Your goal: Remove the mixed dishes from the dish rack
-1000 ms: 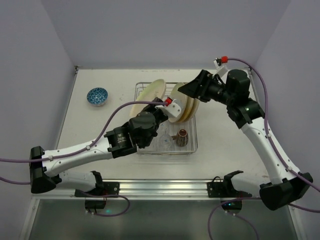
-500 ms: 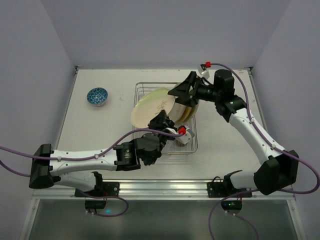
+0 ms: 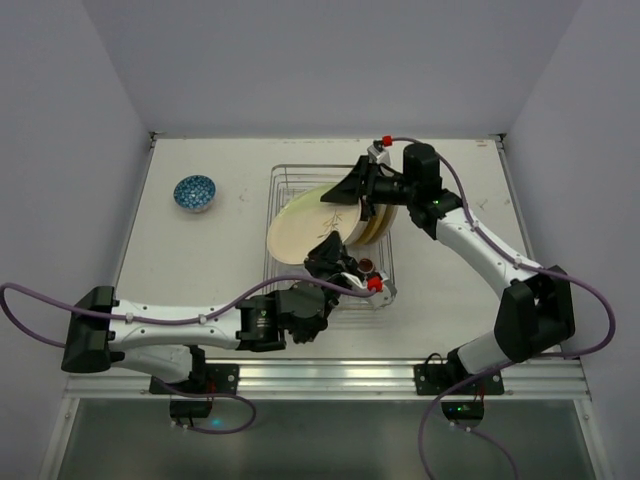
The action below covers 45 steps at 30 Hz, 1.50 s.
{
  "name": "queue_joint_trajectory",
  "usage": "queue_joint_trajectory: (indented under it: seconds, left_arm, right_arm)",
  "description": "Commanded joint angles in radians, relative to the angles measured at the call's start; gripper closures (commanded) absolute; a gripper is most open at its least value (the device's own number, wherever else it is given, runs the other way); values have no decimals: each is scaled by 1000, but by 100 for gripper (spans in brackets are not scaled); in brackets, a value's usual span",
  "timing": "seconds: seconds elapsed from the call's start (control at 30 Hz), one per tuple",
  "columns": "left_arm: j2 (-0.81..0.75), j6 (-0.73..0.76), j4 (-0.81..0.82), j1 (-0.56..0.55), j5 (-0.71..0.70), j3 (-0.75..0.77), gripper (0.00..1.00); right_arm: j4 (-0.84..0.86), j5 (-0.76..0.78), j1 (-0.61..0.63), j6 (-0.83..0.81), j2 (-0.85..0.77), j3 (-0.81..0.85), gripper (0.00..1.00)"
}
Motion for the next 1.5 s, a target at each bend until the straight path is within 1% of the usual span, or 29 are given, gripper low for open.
queue_joint_trajectory:
  seconds: [0.0, 0.03, 0.07, 0.13, 0.17, 0.2, 0.23, 0.33, 0.47, 0.5, 0.57, 0.6, 0.63, 0.67, 0.73, 0.93, 1.0, 1.1, 1.17, 1.2, 1.23, 1.27, 1.3, 1.33, 1.4, 1.43, 1.47]
  left_arm:
    - [-36, 90, 120, -7, -17, -3, 100]
    - [-39, 90, 122, -7, -15, -6, 100]
    - [-42, 92, 127, -7, -14, -14, 100]
    - [-52, 89, 127, -7, -11, -20, 100]
    - [-53, 87, 127, -5, -11, -26, 100]
    - [-56, 87, 125, -7, -9, -29, 100]
    - [-55, 84, 122, -7, -9, -29, 100]
    - [-55, 72, 105, -7, -15, -29, 100]
    - [-47, 56, 91, -5, -38, -20, 100]
    - [-41, 47, 87, -4, -54, -18, 96]
    - [-38, 18, 81, 6, -60, -23, 77]
    - [-39, 1, 73, 10, -63, -24, 62]
    - [-42, -40, 56, 15, -58, -26, 52]
    - [-49, -60, 39, 25, -55, -26, 26]
    - [-58, -85, 27, 35, -51, -34, 1]
    - [-107, -129, -13, 39, -37, -18, 0]
    - [-116, -137, -14, 44, -37, -18, 0]
    - [-118, -157, -24, 52, -63, -3, 0]
    - [-121, -180, -28, 78, -83, 17, 0]
    - [-121, -228, -72, 90, -92, 52, 0]
    - [-122, -253, -94, 120, -94, 69, 0]
    - [-127, -275, -108, 140, -98, 86, 0]
    - [-125, -336, -160, 160, -106, 129, 0]
    - [-121, -368, -191, 202, -106, 153, 0]
    - [-106, -448, -276, 237, -159, 228, 0]
    - [-87, -483, -318, 262, -176, 261, 0]
    - [-76, -529, -444, 272, -222, 294, 0]
  right_arm:
    - [95, -55, 0, 58, -3, 3, 48]
    - [101, -55, 0, 62, -5, -3, 52]
    - [120, -57, 0, 67, -11, -14, 60]
    - [138, -58, 0, 82, -18, -25, 69]
    - [149, -57, 1, 87, -26, -35, 84]
    - [151, -54, 0, 90, -29, -37, 94]
    - [151, -49, 0, 93, -34, -38, 100]
    - [161, -43, -2, 101, -44, -40, 100]
    - [320, -26, -26, 186, -74, -110, 100]
    - [341, -15, -34, 202, -81, -117, 100]
    - [359, 5, -54, 205, -92, -130, 100]
    - [367, 15, -62, 210, -100, -137, 100]
    - [376, 37, -68, 210, -113, -138, 100]
    - [375, 48, -80, 208, -120, -138, 100]
    - [367, 62, -106, 208, -123, -131, 100]
    - [266, 88, -183, 187, -106, -16, 100]
    - [264, 92, -198, 193, -95, 3, 100]
    - [221, 152, -259, 185, -113, 23, 100]
    - [220, 176, -341, 193, -130, 12, 100]
    - [215, 196, -373, 200, -147, 8, 100]
    - [215, 206, -444, 206, -153, -9, 100]
    - [217, 210, -473, 213, -159, -17, 100]
    - [217, 215, -505, 220, -169, -25, 100]
    - [220, 221, -560, 222, -175, -46, 100]
    - [212, 253, -615, 219, -199, -74, 100]
    - [218, 265, -666, 217, -207, -112, 100]
    - [218, 278, -690, 204, -215, -130, 100]
